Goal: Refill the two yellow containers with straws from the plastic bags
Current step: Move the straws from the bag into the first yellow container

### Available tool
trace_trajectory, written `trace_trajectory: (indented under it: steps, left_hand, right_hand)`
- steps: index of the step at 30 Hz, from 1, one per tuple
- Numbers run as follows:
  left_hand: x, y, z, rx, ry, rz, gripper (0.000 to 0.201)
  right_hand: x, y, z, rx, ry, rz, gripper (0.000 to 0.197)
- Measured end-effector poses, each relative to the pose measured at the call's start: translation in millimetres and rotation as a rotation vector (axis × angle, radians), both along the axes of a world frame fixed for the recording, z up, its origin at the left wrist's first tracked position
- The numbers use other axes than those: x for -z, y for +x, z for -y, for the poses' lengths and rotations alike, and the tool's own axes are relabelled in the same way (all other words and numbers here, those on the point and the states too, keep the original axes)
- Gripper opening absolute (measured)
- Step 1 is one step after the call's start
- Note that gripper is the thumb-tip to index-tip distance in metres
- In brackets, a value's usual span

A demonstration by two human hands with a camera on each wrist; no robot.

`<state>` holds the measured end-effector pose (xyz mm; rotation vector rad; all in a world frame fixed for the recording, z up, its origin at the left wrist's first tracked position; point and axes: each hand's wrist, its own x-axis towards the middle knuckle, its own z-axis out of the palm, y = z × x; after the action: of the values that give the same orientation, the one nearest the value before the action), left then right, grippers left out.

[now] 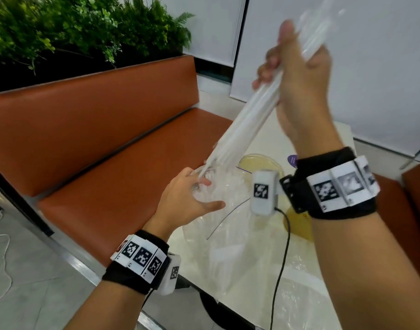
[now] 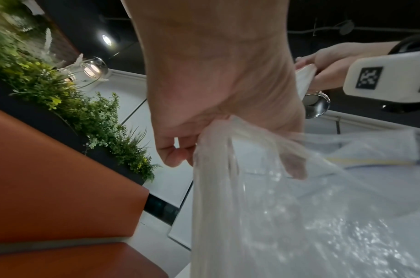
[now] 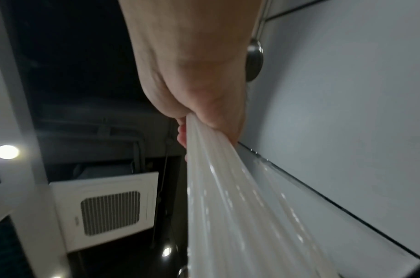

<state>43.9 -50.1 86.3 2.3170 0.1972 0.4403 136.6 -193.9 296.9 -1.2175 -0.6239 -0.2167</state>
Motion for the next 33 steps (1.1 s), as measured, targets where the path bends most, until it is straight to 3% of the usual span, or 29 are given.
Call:
trace_trajectory:
  steps: [3, 7, 15, 19, 24, 26, 30, 33]
  left_hand:
    - [3, -2, -7, -0.029, 0.011, -0.01, 0.065]
    - [7, -2, -14, -0.05, 0.002, -0.007, 0.057]
    - [11, -3, -20, -0.036, -0.022, 0.004, 0.046]
    - [8, -4, -18, -0.018, -0.035, 0.016, 0.043]
    - [5, -1, -14, -0.007, -0.055, 0.033, 0.035]
    - [3, -1, -14, 0.001, -0.058, 0.039, 0.03]
    - [1, -1, -14, 0.005, -0.064, 0.059, 0.024]
    - [-1, 1, -12, -0.016, -0.099, 0.07, 0.017]
  right_hand:
    - [-22, 22, 21, 0.067, 0.134, 0.084, 0.019]
    - [-13, 59, 34, 0.247, 0.155, 0.102, 0.022]
    - [89, 119, 31, 0.486, -0.059, -0.014, 0.024]
    - [145, 132, 27, 0.486, -0.184, -0.083, 0.014]
    - [205, 141, 35, 0.439, -0.407, -0.231, 0.025]
    - [214, 139, 39, 0.436, -0.473, -0.307, 0.023]
    - [211, 139, 46, 0.416, -0.409, -0.282, 0.063]
    - [206, 139, 45, 0.425, -0.442, -0.24, 0.052]
